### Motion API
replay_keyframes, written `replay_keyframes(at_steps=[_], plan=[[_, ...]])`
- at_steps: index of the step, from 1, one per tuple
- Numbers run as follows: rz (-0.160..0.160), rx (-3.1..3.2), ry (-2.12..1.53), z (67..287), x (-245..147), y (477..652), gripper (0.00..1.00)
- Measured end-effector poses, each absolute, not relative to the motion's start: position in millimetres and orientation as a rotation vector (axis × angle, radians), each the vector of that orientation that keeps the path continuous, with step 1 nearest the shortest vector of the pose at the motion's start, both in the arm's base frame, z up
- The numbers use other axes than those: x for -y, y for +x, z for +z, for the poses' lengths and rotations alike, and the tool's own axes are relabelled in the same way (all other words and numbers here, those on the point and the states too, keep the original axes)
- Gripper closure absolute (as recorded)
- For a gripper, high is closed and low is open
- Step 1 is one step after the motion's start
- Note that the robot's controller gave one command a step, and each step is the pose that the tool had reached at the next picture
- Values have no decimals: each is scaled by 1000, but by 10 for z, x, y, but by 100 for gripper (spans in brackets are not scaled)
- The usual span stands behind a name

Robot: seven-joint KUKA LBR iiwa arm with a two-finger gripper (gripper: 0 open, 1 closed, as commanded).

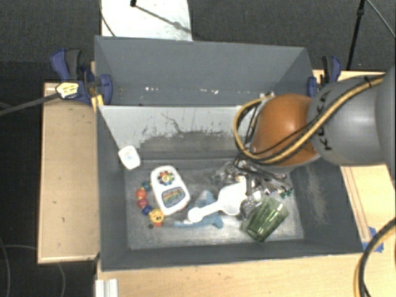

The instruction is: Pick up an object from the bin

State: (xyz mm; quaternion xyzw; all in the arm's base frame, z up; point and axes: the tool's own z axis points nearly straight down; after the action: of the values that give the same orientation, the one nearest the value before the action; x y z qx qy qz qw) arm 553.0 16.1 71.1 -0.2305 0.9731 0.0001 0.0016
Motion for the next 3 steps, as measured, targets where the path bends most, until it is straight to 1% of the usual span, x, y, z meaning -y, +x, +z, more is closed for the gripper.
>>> replay_keyframes(at_steps=[1, 3], plan=[[-3, -3018, -814, 725, -180, 5529, 100], [0, -3023, -837, 762, -180, 5494, 100]])
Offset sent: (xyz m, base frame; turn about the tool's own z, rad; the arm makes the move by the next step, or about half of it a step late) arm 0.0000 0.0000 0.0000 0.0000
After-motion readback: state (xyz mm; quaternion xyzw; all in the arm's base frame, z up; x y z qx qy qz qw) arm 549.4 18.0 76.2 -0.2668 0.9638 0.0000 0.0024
